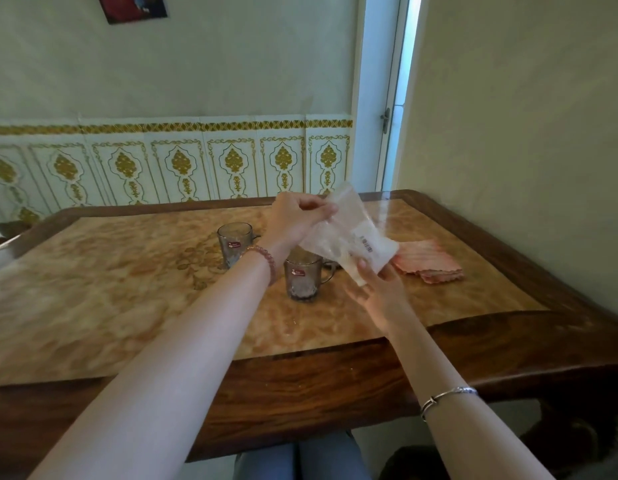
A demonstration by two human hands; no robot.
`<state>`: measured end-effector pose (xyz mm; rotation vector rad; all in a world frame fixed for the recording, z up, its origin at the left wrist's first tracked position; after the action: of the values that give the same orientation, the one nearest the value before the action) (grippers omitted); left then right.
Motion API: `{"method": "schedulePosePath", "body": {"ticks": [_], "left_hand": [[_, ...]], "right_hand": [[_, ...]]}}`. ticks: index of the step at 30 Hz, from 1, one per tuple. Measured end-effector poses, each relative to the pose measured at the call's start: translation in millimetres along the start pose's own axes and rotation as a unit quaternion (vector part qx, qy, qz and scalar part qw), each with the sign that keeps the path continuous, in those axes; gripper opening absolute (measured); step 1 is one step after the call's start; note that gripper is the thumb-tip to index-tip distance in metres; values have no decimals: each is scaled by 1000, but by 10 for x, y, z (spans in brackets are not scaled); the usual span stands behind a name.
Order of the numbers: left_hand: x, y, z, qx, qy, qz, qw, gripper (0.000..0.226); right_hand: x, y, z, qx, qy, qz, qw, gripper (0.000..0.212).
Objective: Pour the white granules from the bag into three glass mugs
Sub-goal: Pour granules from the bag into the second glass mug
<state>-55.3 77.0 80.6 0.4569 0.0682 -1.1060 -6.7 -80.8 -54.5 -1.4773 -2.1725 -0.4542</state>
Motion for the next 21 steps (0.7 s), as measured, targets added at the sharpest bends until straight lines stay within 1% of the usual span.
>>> {"method": "schedulePosePath", "body": {"ticks": [4,6,8,12,16,21], "left_hand": [[-118,22,-155,-17,-70,7,997,23],[-162,55,-233,-22,-91,23,995,21],[-186,104,-313,-24,-104,32,994,21],[-172,180,-440,-13,-146,44,988,23],[-151,215,-632,-19,-186,63,980,19],[-132,167,-893,-44,-229,76,969,8]], "right_hand": [[116,169,-103,-36,36,-32,998,101],[171,257,-153,-55,42,-38,997,104],[193,356,-180,-63,54,-22,996,105],[271,504,-232,-66,108,-28,992,118],[364,602,-252,-79,125,-50,988,114],[438,722,-241,-85,136,-116,980,110]]}}
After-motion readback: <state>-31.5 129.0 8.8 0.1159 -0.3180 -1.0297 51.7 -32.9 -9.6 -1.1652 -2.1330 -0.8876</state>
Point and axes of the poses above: each hand's wrist, its own y-axis towards the middle knuckle, its own x-axis out of the palm, z = x × y, the point moved 6 cm from there along y, towards the middle knuckle, and after that the axes turned 2 degrees about y, right-handed, at the moved point
